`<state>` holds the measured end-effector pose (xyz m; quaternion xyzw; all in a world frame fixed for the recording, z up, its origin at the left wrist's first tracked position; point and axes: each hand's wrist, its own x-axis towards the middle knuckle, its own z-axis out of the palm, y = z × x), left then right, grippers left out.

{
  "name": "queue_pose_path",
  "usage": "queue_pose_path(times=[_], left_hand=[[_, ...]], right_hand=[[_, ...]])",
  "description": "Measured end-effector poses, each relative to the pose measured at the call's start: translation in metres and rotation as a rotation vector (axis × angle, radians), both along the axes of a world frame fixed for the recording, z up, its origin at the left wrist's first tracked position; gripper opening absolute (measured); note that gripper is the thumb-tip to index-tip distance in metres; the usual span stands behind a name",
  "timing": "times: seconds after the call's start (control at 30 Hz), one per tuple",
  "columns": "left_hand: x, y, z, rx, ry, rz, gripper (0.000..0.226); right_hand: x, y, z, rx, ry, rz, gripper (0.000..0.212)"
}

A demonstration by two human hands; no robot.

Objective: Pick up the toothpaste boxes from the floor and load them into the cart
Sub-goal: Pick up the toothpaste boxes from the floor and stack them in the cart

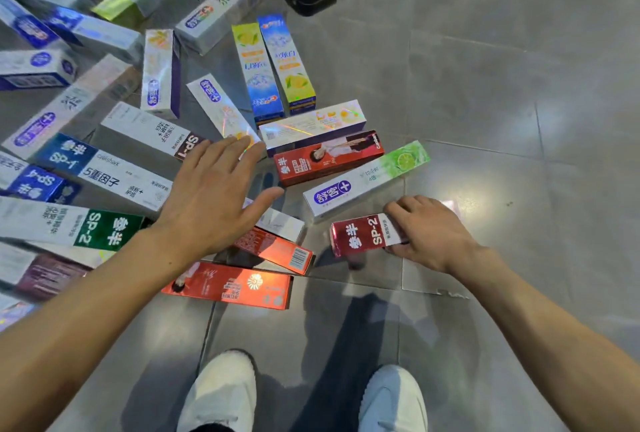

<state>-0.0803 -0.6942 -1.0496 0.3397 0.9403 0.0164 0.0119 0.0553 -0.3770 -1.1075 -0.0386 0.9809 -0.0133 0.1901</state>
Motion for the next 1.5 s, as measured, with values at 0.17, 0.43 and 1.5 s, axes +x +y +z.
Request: queue_pose_path(times=[0.17,0.43,1.5], left_hand=[[0.004,0.017,-0.009,0.134,-0.104,-0.035,0.077],[0.021,0.065,0.005,0.521,-0.476,-0.001,0.075],[0.012,0.084,0.026,0.963,-0.948,0.081,0.064]], right_hand=[[0.028,-0.014,0.02,-0.227,0.09,-0.248,0.055],[0.037,-0.038,0.041,-0.616,0.269,-0.456,0.052],[0.018,-0.071,0.065,-0.711,0.473,-0.367,0.069]])
